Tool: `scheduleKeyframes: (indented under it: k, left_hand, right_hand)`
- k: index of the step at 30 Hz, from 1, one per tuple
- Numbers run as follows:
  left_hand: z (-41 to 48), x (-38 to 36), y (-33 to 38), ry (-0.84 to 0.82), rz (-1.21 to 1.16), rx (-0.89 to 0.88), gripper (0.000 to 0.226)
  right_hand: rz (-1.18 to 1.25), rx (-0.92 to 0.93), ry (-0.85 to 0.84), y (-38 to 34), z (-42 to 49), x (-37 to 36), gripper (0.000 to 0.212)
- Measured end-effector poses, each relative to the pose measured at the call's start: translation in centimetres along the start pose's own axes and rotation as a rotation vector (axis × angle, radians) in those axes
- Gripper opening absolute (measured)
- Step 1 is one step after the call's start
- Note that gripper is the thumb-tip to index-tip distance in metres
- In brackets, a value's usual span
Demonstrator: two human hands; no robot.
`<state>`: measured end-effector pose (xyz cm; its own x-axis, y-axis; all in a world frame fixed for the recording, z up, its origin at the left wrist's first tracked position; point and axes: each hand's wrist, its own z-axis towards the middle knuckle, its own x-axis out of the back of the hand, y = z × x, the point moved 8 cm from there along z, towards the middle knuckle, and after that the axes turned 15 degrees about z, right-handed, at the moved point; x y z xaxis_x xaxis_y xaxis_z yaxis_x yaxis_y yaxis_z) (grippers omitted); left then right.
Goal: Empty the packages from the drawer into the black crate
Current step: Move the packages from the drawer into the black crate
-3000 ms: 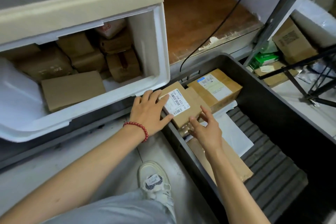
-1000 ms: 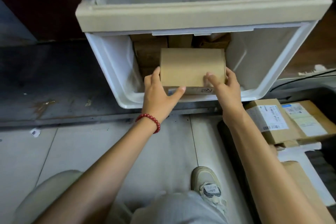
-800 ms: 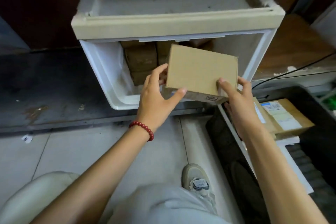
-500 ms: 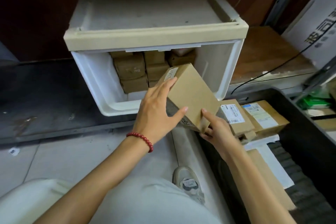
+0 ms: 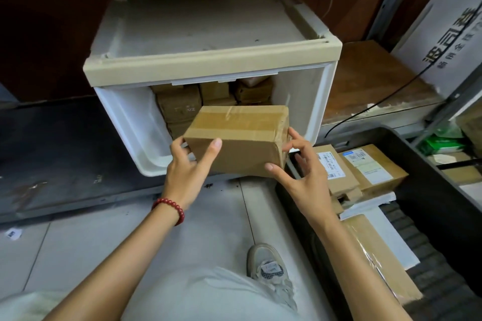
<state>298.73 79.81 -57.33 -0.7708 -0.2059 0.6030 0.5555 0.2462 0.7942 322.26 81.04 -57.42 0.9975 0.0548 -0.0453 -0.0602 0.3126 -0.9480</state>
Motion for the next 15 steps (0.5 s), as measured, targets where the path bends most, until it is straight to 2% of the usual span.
scheduleKeyframes:
  k: [2, 8, 11, 13, 15]
  left_hand:
    - [0.3, 0.4, -0.8, 0.002, -0.012, 0.026, 0.100]
    - [0.2, 0.3, -1.1, -0.001, -0.068, 0.018, 0.081]
    - [0.3, 0.0, -0.8, -0.012, -0.103, -0.031, 0.078]
    - [0.2, -0.2, -0.5, -0.026, -0.095, -0.056, 0.079]
    - [0.3, -0.5, -0.1, -0.043, -0.085, -0.095, 0.082]
  right_hand:
    - [-0.041, -0.010, 0.028, -0.5, -0.1, -0.4, 0.029]
    - [0.230, -0.158, 0.040, -0.5, 0.1, -1.3, 0.032]
    - [0.271, -0.228, 0.063, 0.4, 0.1, -0.8, 0.053]
    - [0.352, -0.338, 0.066, 1.7, 0.0, -0.5, 0.066]
    - [0.419, -0.430, 0.067, 2.3, -0.4, -0.3, 0.062]
